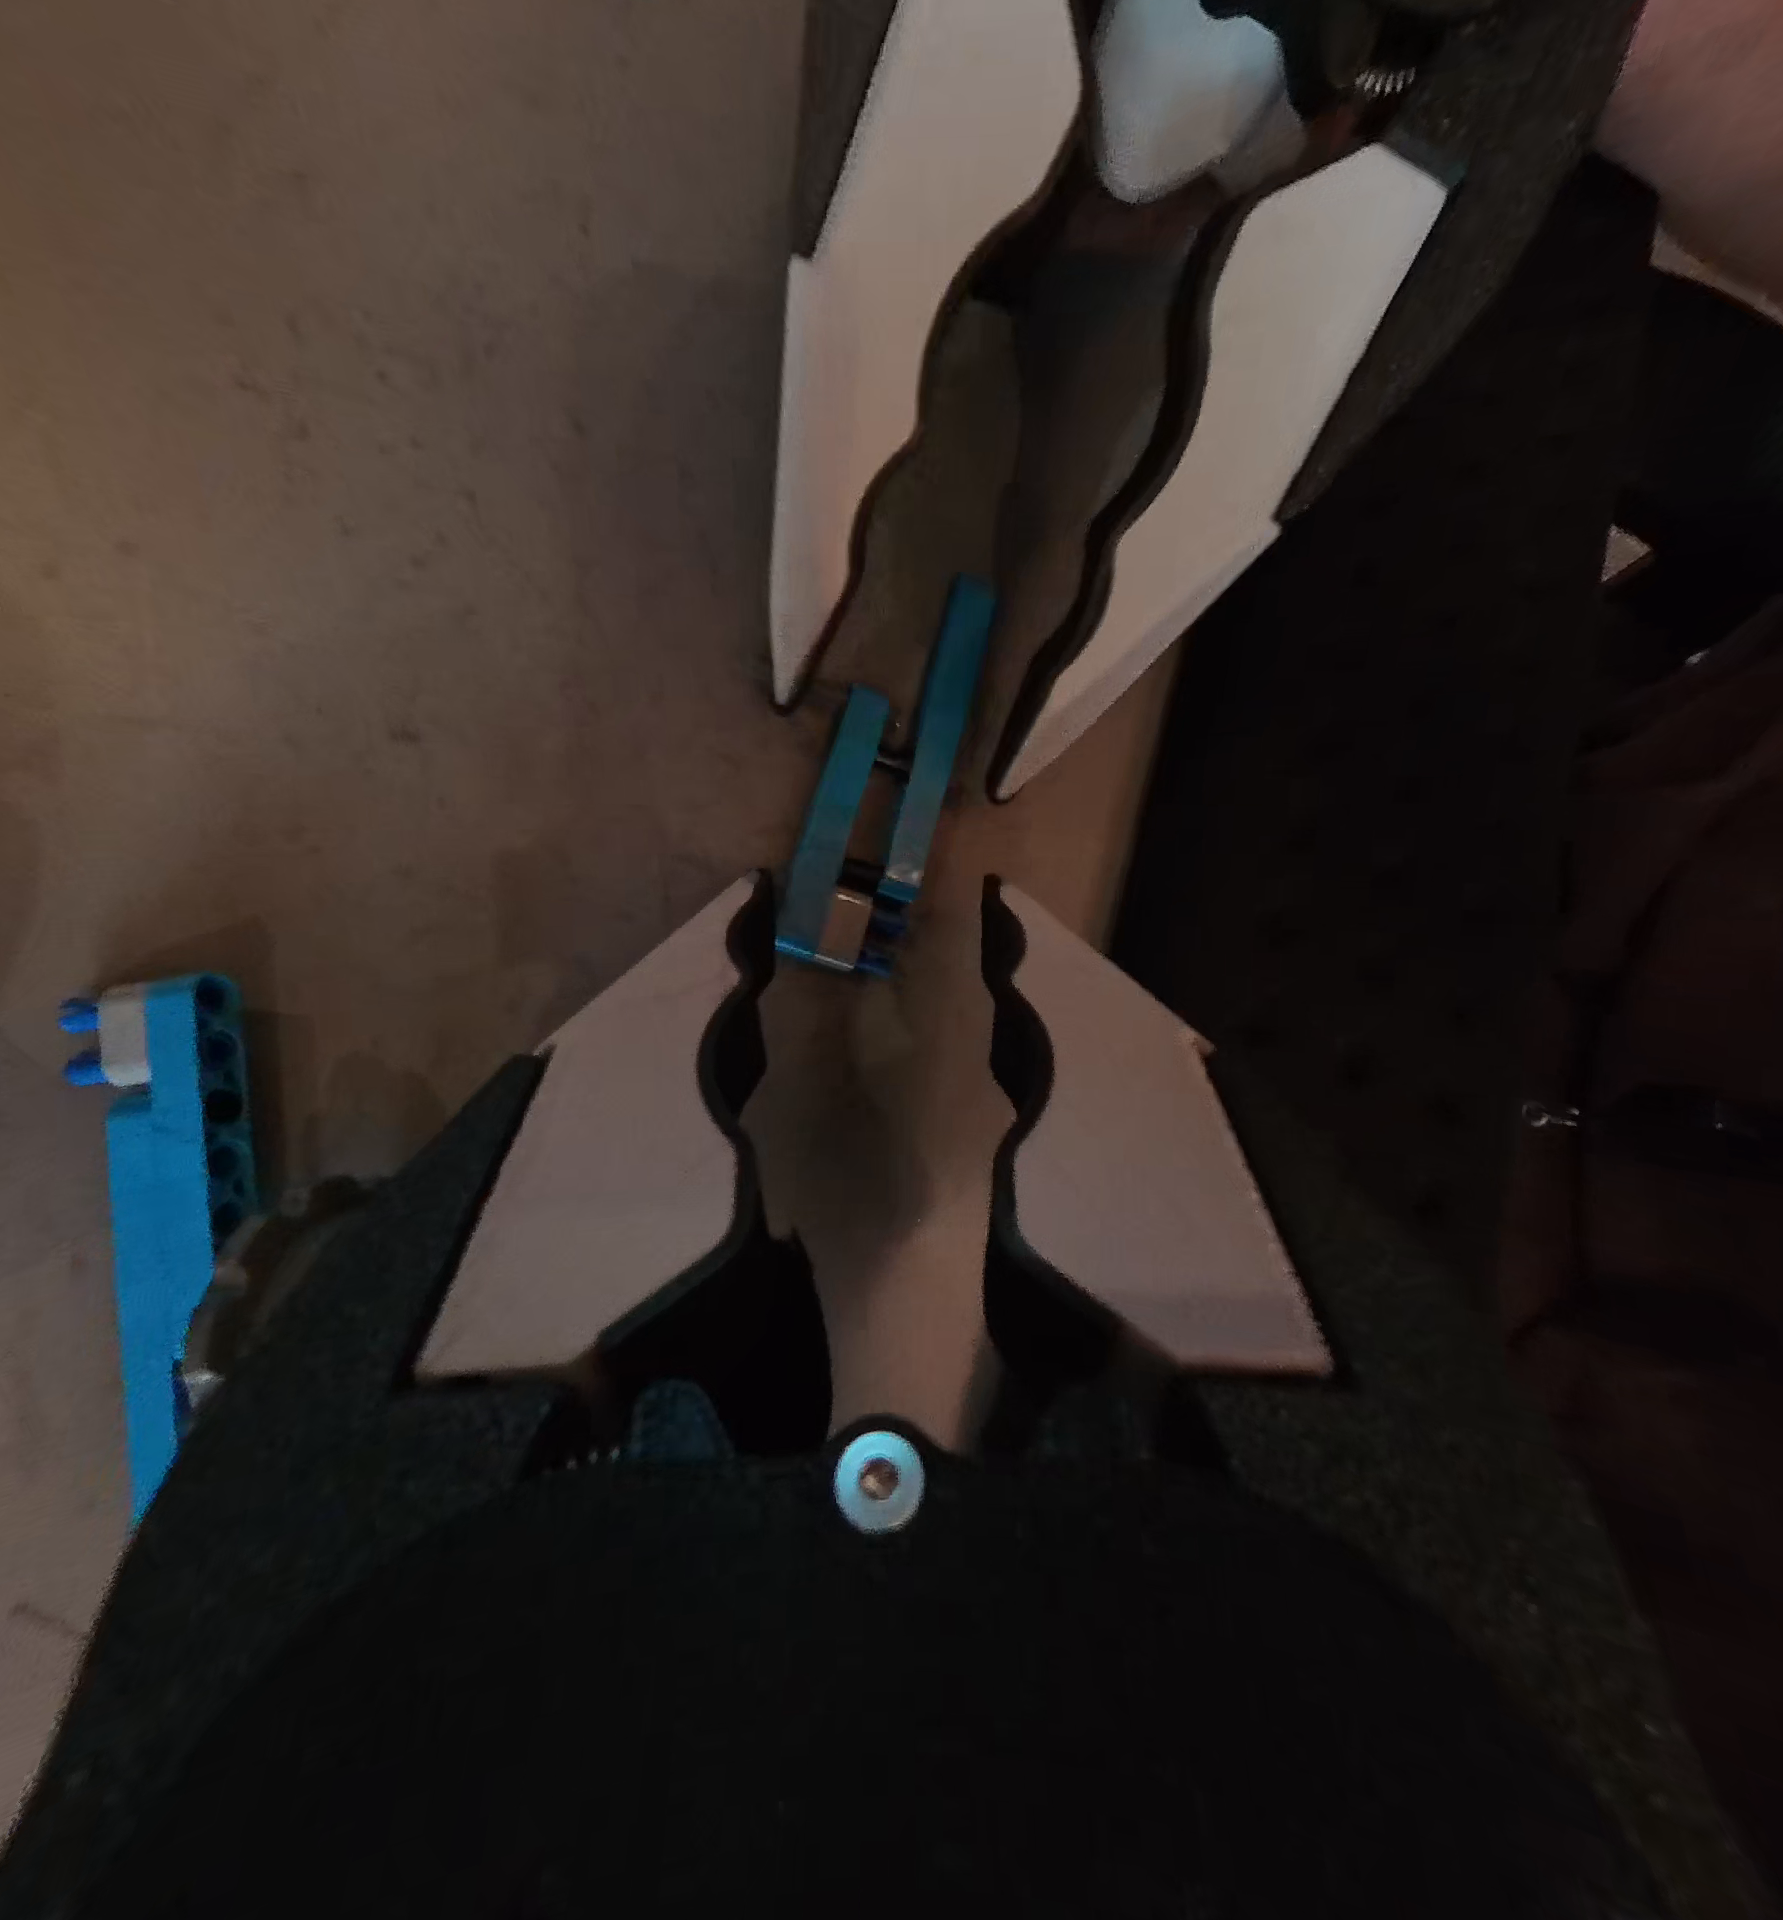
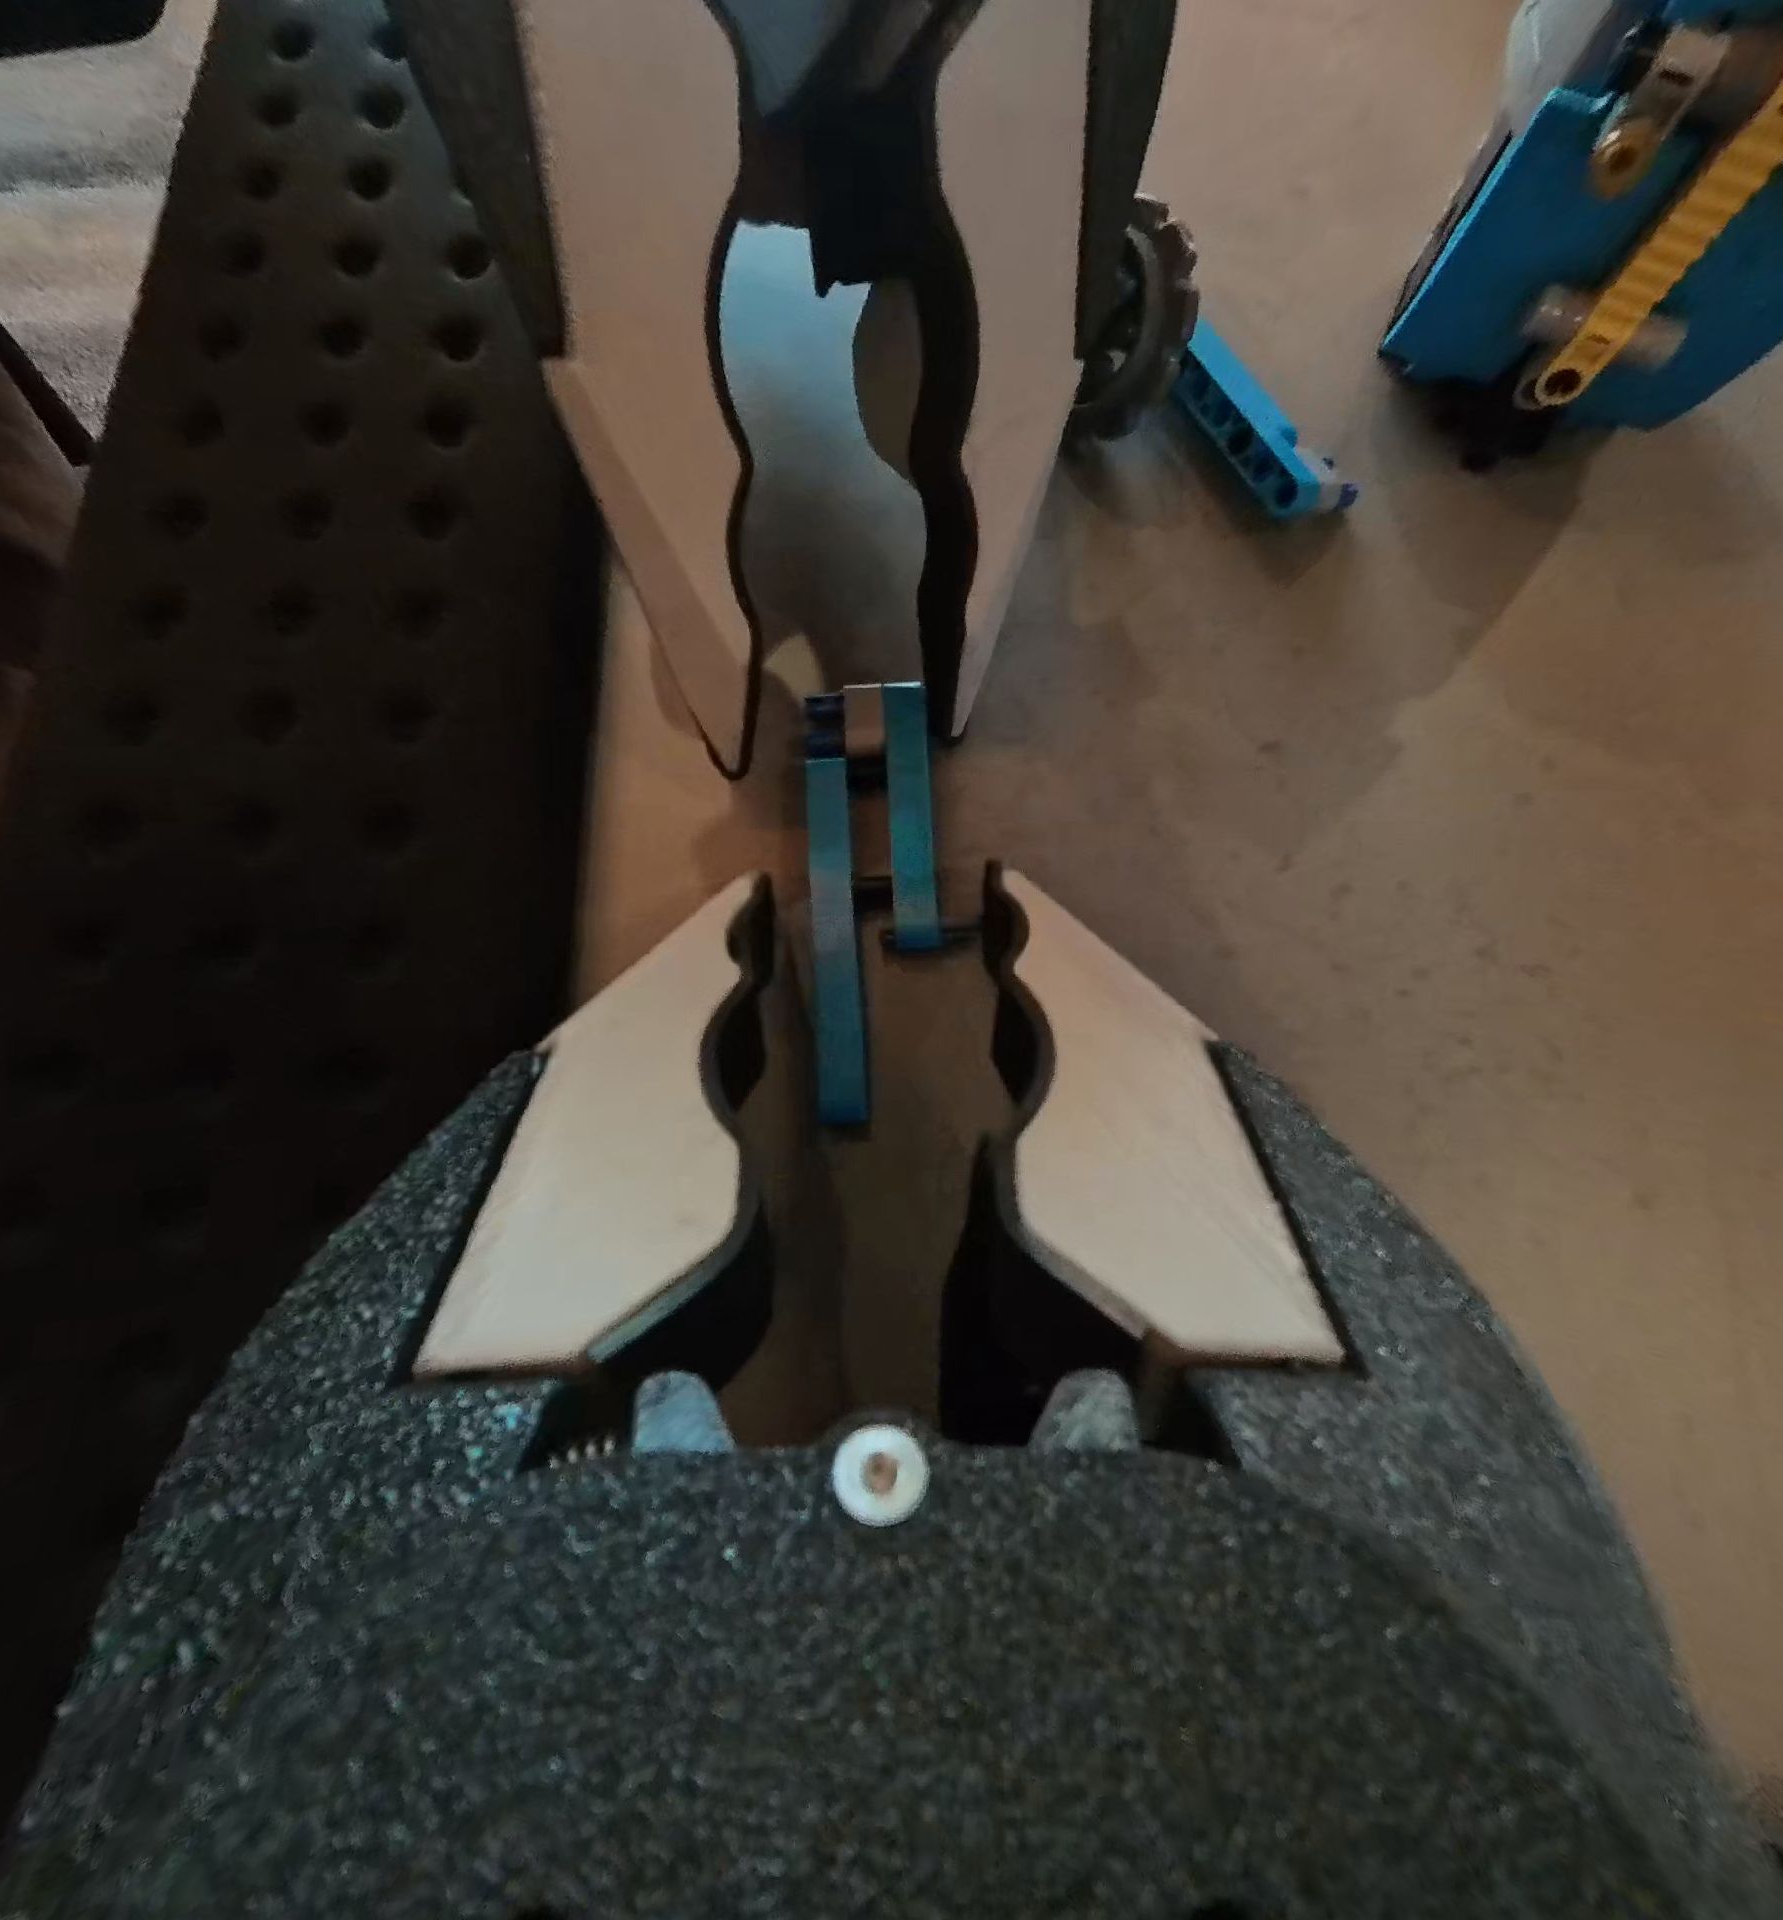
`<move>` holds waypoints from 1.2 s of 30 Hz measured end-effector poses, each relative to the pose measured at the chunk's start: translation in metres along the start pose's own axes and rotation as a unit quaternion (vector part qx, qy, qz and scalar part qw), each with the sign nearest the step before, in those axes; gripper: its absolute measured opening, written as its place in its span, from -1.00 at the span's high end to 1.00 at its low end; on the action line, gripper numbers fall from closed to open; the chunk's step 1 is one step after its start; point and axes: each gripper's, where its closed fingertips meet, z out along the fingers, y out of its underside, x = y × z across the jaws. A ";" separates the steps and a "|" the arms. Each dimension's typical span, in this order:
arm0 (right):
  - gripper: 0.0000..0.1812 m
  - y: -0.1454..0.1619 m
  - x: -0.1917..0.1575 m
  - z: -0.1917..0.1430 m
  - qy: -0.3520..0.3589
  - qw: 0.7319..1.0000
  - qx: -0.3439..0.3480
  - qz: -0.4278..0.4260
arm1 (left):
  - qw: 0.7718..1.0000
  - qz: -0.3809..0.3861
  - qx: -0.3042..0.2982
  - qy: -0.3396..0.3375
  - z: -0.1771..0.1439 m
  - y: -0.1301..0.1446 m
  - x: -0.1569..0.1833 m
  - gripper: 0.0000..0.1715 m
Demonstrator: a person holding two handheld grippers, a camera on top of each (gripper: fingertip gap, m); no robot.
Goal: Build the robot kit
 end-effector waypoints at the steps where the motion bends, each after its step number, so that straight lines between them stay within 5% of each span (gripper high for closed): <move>1: 0.55 -0.001 -0.001 -0.002 -0.005 1.000 0.006 0.006 | 1.000 -0.004 0.005 0.000 -0.001 -0.002 -0.001 0.53; 12: 0.65 -0.005 0.003 -0.010 0.041 0.999 0.011 -0.034 | 0.998 0.056 -0.022 -0.020 0.001 0.000 0.003 0.55; 24: 0.90 0.020 -0.010 -0.015 0.002 1.000 -0.023 -0.020 | 0.996 0.062 -0.036 -0.050 0.009 -0.003 -0.002 0.63; 36: 0.91 0.021 0.002 -0.017 0.014 0.999 -0.032 0.005 | 0.991 0.091 -0.074 -0.070 0.010 -0.002 -0.007 0.73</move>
